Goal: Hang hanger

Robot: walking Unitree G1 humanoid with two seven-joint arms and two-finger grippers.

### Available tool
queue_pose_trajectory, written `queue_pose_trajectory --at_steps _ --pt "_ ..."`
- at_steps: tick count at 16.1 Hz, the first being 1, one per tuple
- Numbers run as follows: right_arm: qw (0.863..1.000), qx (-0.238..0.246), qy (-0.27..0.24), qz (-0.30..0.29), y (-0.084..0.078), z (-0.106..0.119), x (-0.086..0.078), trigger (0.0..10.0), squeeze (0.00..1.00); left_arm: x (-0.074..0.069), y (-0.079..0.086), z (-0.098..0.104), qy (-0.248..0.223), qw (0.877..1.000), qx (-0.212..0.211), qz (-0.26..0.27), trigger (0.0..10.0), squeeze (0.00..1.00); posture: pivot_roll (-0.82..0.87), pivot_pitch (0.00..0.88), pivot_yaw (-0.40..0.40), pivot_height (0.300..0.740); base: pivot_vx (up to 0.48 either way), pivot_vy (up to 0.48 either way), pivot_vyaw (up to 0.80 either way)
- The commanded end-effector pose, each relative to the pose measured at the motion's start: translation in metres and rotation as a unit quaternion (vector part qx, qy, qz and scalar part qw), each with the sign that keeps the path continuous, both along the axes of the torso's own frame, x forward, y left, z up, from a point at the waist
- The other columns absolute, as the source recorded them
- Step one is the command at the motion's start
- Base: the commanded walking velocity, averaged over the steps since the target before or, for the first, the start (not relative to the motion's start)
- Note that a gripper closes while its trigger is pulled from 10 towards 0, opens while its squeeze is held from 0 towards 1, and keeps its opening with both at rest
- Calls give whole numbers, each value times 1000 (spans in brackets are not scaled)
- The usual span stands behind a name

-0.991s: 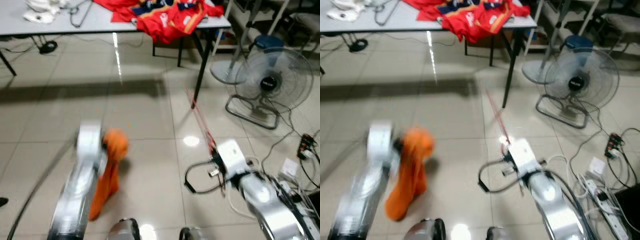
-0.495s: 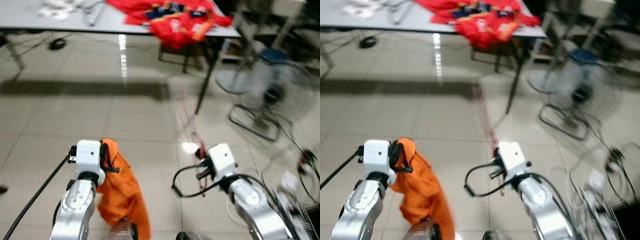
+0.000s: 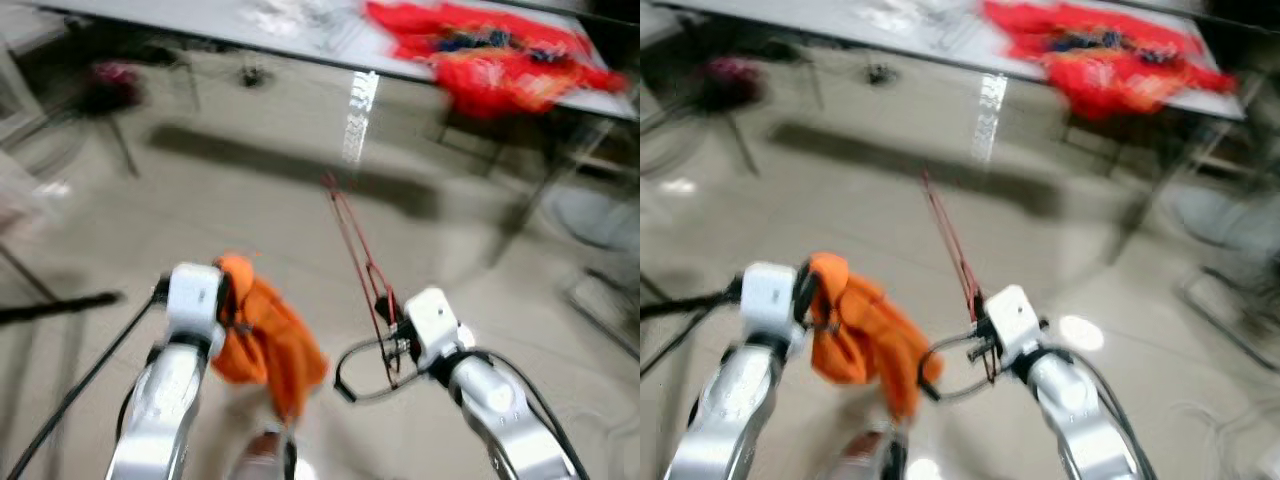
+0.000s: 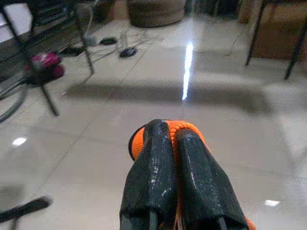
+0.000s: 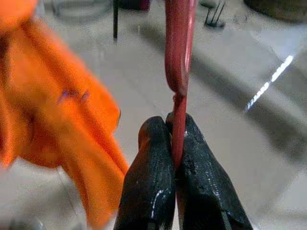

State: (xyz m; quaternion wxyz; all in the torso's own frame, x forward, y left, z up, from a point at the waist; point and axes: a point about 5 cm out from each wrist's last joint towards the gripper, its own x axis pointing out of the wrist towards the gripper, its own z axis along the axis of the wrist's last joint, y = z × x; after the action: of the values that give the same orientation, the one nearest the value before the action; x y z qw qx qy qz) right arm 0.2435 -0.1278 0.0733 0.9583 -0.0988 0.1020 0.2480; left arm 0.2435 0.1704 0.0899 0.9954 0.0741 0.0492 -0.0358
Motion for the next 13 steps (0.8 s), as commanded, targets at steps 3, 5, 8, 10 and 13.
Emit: queue_pose_trajectory --at_steps 3,5,8,10,13 --pt "1000 15 -1 -19 -2 -1 1 10000 0 4 1 13 -29 1000 4 0 10000 0 -1 91 -1 740 0 -252 800" --pt "1000 18 -2 -4 3 -1 2 10000 0 4 0 15 -29 1000 10 -1 10000 0 8 89 -5 740 0 -439 800" --pt "1000 18 -3 8 5 0 4 10000 0 3 -1 15 -29 1000 10 3 10000 0 18 87 -15 740 0 -450 800" --pt "1000 17 -5 21 7 1 6 10000 0 2 2 16 -30 999 11 14 10000 0 26 89 -21 740 0 -452 800" --pt "999 12 -10 31 3 3 10 10000 0 1 3 18 -32 999 12 21 10000 0 33 90 -23 740 0 -447 800"
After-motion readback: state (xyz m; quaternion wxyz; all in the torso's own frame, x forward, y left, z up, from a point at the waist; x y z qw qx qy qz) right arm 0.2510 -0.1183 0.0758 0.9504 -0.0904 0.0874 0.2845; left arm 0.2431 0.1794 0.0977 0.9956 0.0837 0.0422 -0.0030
